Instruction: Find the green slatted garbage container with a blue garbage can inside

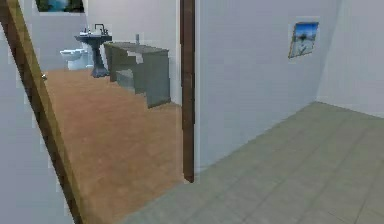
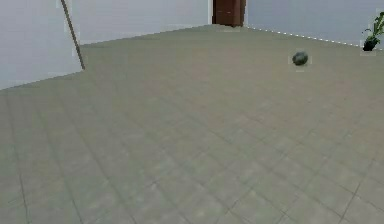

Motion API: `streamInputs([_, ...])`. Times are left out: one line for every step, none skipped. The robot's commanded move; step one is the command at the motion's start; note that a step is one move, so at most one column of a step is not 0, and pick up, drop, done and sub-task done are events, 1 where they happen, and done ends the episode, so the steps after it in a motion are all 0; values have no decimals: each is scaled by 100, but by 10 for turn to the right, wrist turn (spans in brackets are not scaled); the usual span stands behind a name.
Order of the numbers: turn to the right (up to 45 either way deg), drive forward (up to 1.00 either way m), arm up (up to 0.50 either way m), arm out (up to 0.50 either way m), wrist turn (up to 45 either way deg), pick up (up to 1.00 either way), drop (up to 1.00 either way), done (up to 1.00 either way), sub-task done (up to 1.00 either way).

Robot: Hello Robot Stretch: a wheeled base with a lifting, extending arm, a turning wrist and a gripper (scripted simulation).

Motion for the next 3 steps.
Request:
streamInputs([0,55,0,0,0,0,0,0,0])
streamInputs([-330,0,0,0,0,0,0,0,0])
streamInputs([0,100,0,0,0,0,0,0,0])
